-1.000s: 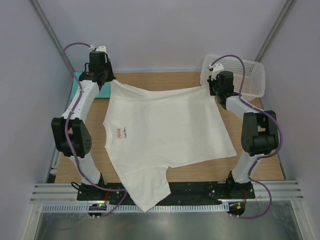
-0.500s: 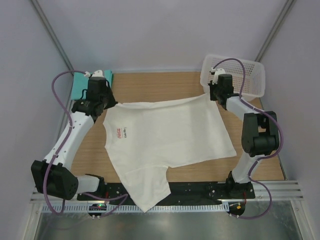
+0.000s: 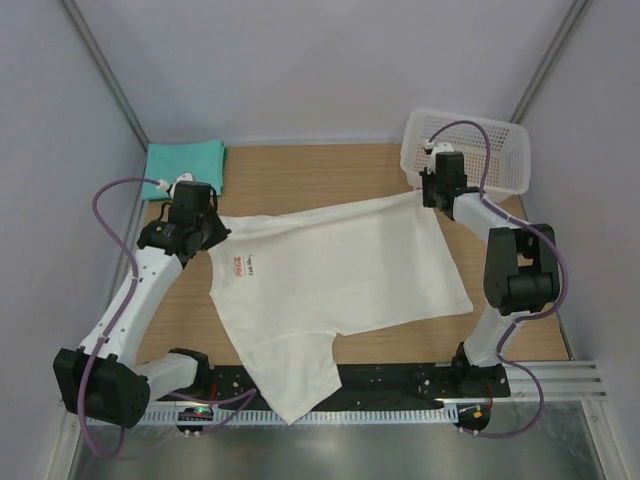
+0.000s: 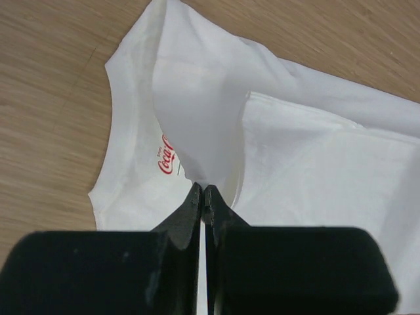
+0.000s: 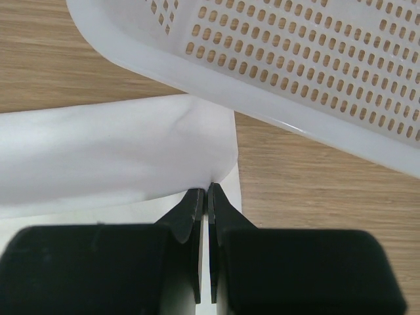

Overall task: Fold and stack the t-shirts
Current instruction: Fold the tshirt

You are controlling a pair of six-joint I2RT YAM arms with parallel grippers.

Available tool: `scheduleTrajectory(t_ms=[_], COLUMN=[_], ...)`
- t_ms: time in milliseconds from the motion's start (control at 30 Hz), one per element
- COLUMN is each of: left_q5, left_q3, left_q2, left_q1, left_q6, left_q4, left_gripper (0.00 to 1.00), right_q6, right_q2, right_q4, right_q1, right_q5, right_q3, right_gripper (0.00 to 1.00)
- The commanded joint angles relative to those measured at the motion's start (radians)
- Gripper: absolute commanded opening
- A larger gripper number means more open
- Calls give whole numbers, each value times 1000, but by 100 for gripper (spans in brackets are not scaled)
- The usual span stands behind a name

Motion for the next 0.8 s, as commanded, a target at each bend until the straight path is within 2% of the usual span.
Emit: scheduleTrajectory(t_ms=[0, 200, 333, 767], left_q5=[-54, -71, -109, -72], left_q3=[-18, -75, -59, -67], left_q2=[-36, -47, -27, 83], left_q1=[-3, -4, -3, -1], left_q6=[-96, -150, -129, -105], left_q4=[-74, -104, -118, -75], left_gripper=[0, 0, 0, 0], right_q6=[7, -6, -13, -15], right_q2=[-74, -86, -86, -26], right_q4=[-1, -26, -47, -53], right_q1=[0, 1, 0, 0], right_q5=[39, 65, 65, 63], right_q3=[-20, -69, -92, -108], right_gripper=[2, 2, 2, 4])
